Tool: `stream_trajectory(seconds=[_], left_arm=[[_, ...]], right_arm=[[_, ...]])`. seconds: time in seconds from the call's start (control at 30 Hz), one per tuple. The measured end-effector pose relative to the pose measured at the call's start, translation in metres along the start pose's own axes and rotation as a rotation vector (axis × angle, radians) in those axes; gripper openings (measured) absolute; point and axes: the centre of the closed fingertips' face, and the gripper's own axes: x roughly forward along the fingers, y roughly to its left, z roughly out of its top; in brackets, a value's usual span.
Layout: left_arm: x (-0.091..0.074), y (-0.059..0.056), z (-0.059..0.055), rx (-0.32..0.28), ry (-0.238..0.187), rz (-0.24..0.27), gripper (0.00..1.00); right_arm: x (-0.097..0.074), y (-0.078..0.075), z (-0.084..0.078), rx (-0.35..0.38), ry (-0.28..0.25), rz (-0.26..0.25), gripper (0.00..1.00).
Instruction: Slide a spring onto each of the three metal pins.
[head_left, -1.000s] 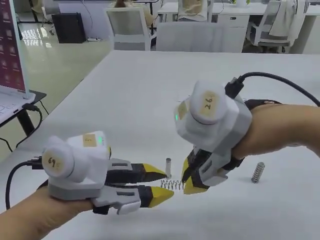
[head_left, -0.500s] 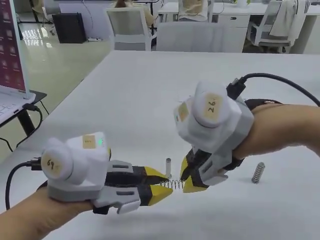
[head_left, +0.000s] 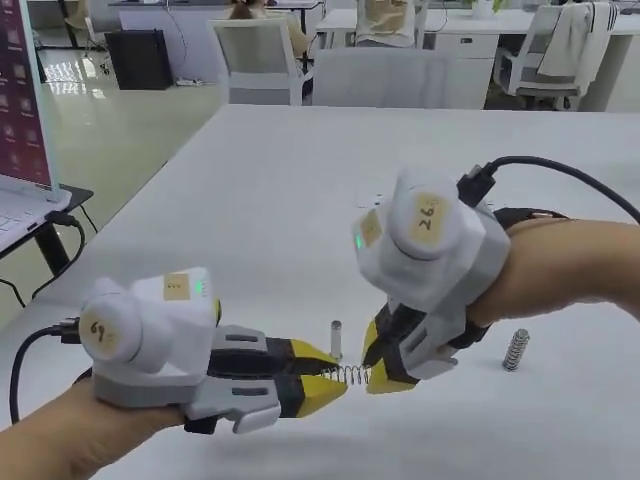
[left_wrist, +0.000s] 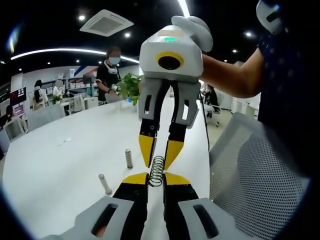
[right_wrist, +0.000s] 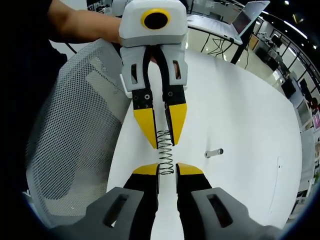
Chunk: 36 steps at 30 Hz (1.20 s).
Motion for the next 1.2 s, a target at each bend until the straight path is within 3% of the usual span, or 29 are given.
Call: stream_trajectory(seconds=[0.67,1.2], left_arm=[[-0.002,-0.001,0.015,-0.012,-0.069,-0.013,0.03],[0.000,0.000,0.006,0.001,-0.037,-0.005,0.03]], right_arm=[[0.008,0.002,-0.005,0.036,-0.016,0.017,0.10],[-0.003,0.001,0.005,0.037,-0.046,0.005,0.09]])
